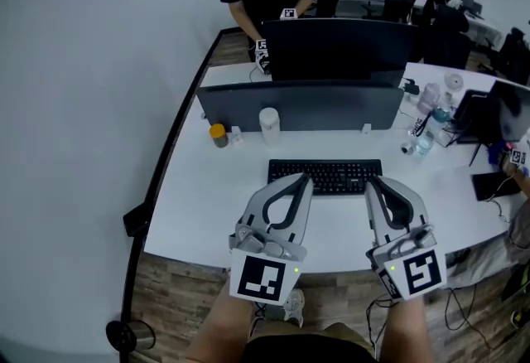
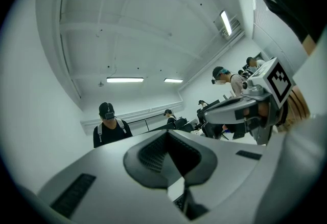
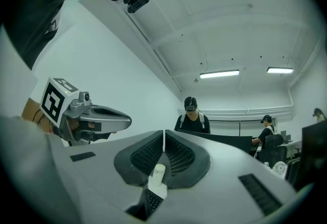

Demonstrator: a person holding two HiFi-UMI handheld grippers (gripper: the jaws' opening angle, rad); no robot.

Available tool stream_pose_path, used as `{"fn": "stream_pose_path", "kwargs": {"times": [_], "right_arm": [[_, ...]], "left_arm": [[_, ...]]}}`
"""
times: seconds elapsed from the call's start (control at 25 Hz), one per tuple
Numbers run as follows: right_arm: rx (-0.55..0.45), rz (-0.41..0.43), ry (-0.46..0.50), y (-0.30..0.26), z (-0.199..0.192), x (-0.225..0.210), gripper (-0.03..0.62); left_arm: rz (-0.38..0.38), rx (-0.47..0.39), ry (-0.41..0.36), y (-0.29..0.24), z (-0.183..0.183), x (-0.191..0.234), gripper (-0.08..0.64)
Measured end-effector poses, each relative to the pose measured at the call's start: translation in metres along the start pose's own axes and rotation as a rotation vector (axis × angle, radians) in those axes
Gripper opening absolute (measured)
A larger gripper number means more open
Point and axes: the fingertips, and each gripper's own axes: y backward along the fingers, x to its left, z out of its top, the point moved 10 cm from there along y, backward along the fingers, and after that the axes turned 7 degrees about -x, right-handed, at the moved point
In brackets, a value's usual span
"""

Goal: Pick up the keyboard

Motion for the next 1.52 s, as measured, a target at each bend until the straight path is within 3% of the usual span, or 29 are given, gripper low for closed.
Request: {"fn": "stream_pose_path", "kwargs": {"times": [0.44, 0.88, 1.52], "right_arm": [[0.027, -0.016, 0.034, -0.050, -0.024, -0.002, 0.035], [0.049, -0.055, 0.048, -0.067, -0.033, -0.006, 0.037], [0.060, 0.033, 0.025, -0.085, -0.052, -0.040, 0.037]], "left_arm": [[-0.044, -0.024, 0.010, -0.030, -0.037, 0.045, 0.008], [-0.048, -0.055, 0.027, -0.046, -0.057, 0.058, 0.008], [-0.038, -0.029, 0.033, -0.072, -0.062, 0.049, 0.008]]}}
